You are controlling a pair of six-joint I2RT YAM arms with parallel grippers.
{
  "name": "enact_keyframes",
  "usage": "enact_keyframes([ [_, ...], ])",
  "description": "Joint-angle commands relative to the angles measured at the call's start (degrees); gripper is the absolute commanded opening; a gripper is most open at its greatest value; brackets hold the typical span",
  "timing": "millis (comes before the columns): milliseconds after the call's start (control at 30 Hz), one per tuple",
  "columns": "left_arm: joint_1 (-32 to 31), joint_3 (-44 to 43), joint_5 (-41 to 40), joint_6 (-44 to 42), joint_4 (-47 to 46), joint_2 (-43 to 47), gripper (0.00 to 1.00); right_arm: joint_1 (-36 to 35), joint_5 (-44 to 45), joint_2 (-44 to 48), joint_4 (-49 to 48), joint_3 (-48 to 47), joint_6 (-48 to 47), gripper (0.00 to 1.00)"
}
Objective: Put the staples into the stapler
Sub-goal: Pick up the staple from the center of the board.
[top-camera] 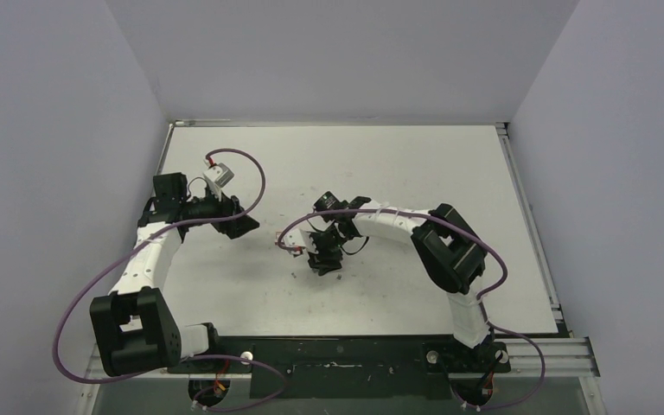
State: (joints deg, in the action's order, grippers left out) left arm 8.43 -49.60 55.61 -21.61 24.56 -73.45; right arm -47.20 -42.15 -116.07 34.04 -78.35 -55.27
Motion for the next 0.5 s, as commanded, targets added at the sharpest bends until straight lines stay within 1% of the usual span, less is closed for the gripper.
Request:
enact_keyframes([
  [0, 0.7, -0.2, 2.5, -0.1, -1.1, 1.6, 0.74, -1.3, 0.6, 0.0, 0.3, -0.1, -1.9, 0.42],
  [167, 0.8, -0.2, 2.7, 0.3, -1.3, 1.4, 0.74, -2.3, 1.5, 0.7, -1.7, 1.9, -1.3, 0.40],
  [467, 0.8, -0.5, 3.0, 0.4, -1.2, 1.9, 0.74, -2.5, 2.3, 0.6, -0.7, 2.2, -2.0, 0.30],
])
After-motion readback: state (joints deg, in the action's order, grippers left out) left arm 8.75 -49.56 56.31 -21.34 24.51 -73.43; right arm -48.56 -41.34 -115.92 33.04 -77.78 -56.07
